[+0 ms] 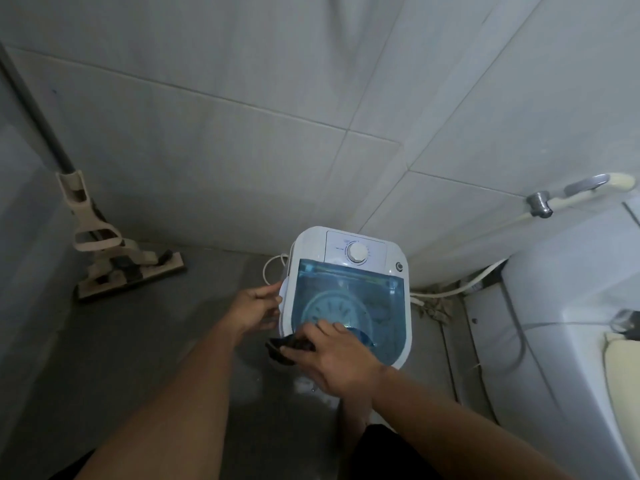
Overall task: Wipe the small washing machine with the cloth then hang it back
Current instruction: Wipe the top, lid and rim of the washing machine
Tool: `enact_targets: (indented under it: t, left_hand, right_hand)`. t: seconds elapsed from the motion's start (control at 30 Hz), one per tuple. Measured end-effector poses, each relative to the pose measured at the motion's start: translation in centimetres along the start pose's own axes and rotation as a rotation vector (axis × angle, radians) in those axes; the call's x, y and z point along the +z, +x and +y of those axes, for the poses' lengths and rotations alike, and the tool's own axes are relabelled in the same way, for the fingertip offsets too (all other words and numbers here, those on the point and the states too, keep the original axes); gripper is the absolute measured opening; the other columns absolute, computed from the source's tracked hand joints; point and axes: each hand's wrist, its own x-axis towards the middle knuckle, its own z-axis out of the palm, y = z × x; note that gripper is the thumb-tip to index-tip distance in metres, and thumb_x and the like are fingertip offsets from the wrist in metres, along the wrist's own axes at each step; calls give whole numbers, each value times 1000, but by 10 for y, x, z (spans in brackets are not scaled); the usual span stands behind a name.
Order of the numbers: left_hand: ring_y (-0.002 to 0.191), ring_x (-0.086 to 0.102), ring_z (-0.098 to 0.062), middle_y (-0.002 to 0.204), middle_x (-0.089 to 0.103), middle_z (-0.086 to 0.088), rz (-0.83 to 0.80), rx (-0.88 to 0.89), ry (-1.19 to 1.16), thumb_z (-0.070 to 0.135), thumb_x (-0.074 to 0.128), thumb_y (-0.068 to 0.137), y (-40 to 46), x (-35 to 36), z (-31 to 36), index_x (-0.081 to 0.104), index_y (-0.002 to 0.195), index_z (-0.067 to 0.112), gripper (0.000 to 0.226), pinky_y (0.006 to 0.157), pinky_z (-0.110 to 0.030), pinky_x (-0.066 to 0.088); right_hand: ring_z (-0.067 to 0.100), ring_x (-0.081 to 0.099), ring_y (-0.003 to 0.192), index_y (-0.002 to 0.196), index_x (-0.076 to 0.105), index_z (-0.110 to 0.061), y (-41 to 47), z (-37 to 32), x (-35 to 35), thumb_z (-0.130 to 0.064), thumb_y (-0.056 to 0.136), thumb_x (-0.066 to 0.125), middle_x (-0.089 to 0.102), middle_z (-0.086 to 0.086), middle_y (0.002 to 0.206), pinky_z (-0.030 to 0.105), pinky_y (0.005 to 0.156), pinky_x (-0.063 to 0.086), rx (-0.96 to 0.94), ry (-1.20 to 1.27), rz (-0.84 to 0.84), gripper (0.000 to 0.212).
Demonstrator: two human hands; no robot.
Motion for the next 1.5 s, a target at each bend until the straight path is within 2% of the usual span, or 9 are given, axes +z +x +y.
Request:
enact_targets:
  t: [0.1, 0.27, 0.47, 0.57, 0.8, 0.97, 1.17, 1.37, 1.5]
  left_hand:
    - [89, 62, -22, 104, 69, -12, -12, 2, -22, 6, 56, 96, -4, 1, 2, 62, 131, 24, 40, 63, -26, 58]
    - [91, 61, -19, 100, 69, -9, 2, -4, 36, 12, 57, 97, -7, 1, 4, 63, 130, 30, 38, 66, -22, 56]
    - [85, 66, -14, 106, 73, -4, 0, -14, 38, 11, 57, 96, -9, 3, 7, 65, 128, 29, 38, 63, -22, 55]
    - [87, 68, -15, 114, 74, -6, 0, -9, 49, 11, 57, 96, -11, 3, 7, 65, 129, 28, 38, 59, -20, 55]
    - [97, 66, -21, 122, 70, -12, -3, 10, 54, 8, 55, 97, -12, 6, 6, 62, 133, 23, 40, 78, -29, 55]
    - [96, 68, -21, 117, 73, -11, 2, 24, 67, 10, 57, 96, -9, 5, 4, 64, 131, 26, 39, 80, -31, 55]
    - [96, 67, -23, 117, 72, -15, 22, 16, 77, 10, 58, 96, -8, 6, 3, 63, 132, 24, 39, 77, -30, 54]
    - [90, 70, -19, 114, 73, -11, 21, 5, 52, 8, 56, 96, -8, 9, 5, 63, 130, 25, 38, 72, -29, 55]
    - [91, 71, -18, 110, 75, -7, 23, 6, 66, 8, 56, 96, -10, 10, 6, 64, 130, 26, 39, 72, -28, 56]
  right_hand:
    - [24, 52, 106, 145, 49, -37, 0, 30, -20, -43, 101, 43, 54, 4, 124, 42, 86, 48, -56, -44, 42, 44]
    - [31, 56, 95, 137, 62, -25, 40, 95, -49, -32, 99, 55, 58, 8, 118, 49, 78, 53, 390, 74, 411, 39]
    - [29, 52, 104, 141, 57, -29, 41, 64, -3, -34, 102, 51, 56, 6, 121, 47, 82, 50, 610, 86, 369, 41]
    - [29, 53, 105, 142, 56, -30, 22, 39, 13, -35, 100, 50, 55, 4, 124, 46, 80, 49, 552, 47, 336, 43]
    - [25, 52, 109, 143, 53, -33, -38, 40, -8, -38, 100, 49, 52, 2, 126, 42, 88, 47, 195, 94, 94, 44]
    - [28, 58, 99, 138, 63, -24, -75, 97, -9, -33, 99, 55, 57, 7, 115, 40, 83, 55, 769, 228, 517, 41]
    - [28, 48, 104, 141, 57, -31, -55, 72, 20, -31, 99, 53, 53, 8, 119, 44, 89, 51, 1159, 239, 548, 43]
    - [26, 53, 93, 140, 59, -30, -11, 27, 32, -27, 92, 67, 56, 5, 110, 43, 73, 53, 1138, 196, 615, 49]
    - [29, 56, 100, 142, 55, -29, 1, 14, 38, -28, 93, 58, 57, 8, 118, 45, 77, 53, 925, 111, 528, 49]
